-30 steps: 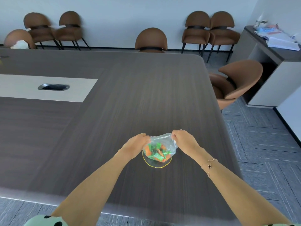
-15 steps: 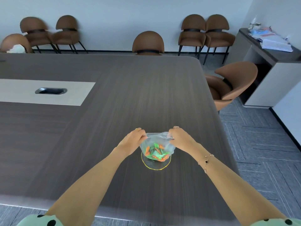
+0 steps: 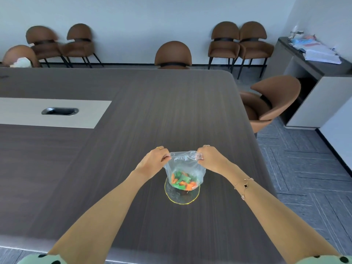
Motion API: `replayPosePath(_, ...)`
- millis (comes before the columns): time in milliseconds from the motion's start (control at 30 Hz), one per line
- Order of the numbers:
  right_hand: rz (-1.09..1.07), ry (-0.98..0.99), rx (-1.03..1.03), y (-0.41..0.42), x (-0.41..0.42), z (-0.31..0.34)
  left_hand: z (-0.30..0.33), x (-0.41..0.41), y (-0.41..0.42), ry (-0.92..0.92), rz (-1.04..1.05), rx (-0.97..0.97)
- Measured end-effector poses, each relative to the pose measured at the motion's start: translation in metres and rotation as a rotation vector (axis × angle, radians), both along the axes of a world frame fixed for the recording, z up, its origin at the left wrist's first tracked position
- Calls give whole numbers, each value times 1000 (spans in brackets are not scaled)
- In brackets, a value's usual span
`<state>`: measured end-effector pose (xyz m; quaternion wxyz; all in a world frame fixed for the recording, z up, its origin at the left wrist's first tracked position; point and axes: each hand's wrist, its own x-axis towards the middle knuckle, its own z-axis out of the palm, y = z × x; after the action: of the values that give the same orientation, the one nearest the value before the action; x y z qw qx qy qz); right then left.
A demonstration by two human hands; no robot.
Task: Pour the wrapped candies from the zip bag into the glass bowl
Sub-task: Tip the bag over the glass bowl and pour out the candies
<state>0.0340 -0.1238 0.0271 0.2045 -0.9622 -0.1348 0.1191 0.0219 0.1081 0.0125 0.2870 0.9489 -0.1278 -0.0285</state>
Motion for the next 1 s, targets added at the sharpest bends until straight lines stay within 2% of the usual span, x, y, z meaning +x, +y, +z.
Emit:
replayPosePath(300,35,-1,94,1,8,13,5,6,5,-51,46,-27)
replayPosePath(533,-50,124,257,-1,13,20,8,10,7,-134,58,-29)
replayPosePath(767,-72,93,216,-1,17,9,14,15,2,-47,58,9)
replayPosePath(1000,-76,23,199,-4,33,21,33,27,0,-123,58,5)
